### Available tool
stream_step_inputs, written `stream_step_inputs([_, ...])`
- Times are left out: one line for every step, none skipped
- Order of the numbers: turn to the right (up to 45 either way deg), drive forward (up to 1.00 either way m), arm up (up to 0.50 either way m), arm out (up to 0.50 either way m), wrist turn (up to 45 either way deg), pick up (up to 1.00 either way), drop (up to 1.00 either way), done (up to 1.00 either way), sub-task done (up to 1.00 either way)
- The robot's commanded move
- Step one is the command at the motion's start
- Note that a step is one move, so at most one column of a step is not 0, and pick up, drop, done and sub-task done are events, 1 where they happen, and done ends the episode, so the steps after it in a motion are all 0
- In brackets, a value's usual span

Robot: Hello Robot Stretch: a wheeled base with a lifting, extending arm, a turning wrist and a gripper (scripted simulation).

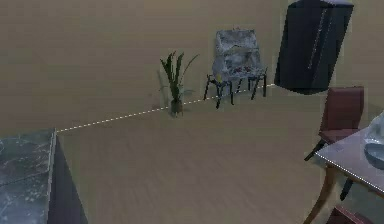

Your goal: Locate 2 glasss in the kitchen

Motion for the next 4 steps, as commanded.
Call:
stream_step_inputs([0.0, 0.65, 0.00, 0.00, 0.0, 0.00, 0.00, 0.00, 0.00])
stream_step_inputs([-24.0, 0.00, 0.00, 0.00, 0.0, 0.00, 0.00, 0.00, 0.00])
stream_step_inputs([0.0, 0.75, 0.00, 0.00, 0.0, 0.00, 0.00, 0.00, 0.00])
stream_step_inputs([-45.0, 0.00, 0.00, 0.00, 0.0, 0.00, 0.00, 0.00, 0.00])
